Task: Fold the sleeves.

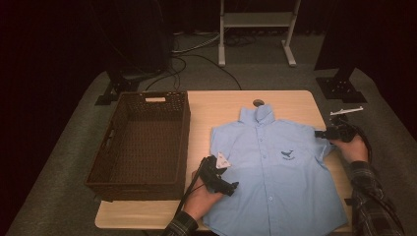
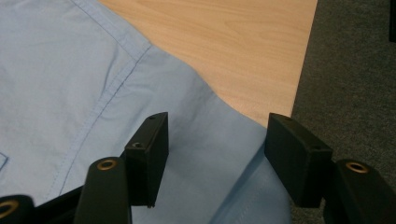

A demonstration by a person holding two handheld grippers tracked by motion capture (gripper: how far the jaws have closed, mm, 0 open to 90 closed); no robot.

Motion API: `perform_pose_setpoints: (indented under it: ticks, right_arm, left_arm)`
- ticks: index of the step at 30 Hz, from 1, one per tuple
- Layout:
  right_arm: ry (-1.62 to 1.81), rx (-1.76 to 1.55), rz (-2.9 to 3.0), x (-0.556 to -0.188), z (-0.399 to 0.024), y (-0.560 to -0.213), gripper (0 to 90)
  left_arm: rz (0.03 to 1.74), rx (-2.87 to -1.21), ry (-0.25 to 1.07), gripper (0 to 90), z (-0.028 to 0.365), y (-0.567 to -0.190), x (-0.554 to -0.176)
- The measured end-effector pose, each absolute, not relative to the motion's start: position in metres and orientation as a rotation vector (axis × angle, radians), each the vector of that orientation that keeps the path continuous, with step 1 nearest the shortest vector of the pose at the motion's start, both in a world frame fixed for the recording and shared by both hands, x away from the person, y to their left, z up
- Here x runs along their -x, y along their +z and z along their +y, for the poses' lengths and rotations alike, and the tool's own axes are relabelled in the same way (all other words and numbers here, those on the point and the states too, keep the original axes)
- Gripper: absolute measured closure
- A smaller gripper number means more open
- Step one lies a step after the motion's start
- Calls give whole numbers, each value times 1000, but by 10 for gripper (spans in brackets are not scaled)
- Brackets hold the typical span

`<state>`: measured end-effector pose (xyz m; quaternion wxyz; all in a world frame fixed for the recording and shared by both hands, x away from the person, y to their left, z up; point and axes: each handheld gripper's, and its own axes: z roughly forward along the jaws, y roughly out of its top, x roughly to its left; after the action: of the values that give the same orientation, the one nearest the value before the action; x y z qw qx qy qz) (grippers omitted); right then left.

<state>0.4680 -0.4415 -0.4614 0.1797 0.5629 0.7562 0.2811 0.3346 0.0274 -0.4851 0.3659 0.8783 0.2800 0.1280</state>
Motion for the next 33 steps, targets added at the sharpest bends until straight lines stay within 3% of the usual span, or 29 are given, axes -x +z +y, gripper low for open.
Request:
perform_pose_setpoints:
  ticks: [7,17,33]
  right_arm:
    - [793,-1609,2139,-468,-443,-466,495]
    - [763,-1638,2121,-464,-444,-464,894]
    - [812,-1549,2114,-453,-432,-441,900]
  left_arm:
    - [720,-2258,329,0,27,-485,-335]
    - [720,-2258,329,0,27,-485,-335]
    - [720,-2257,329,0,27,-485,-334]
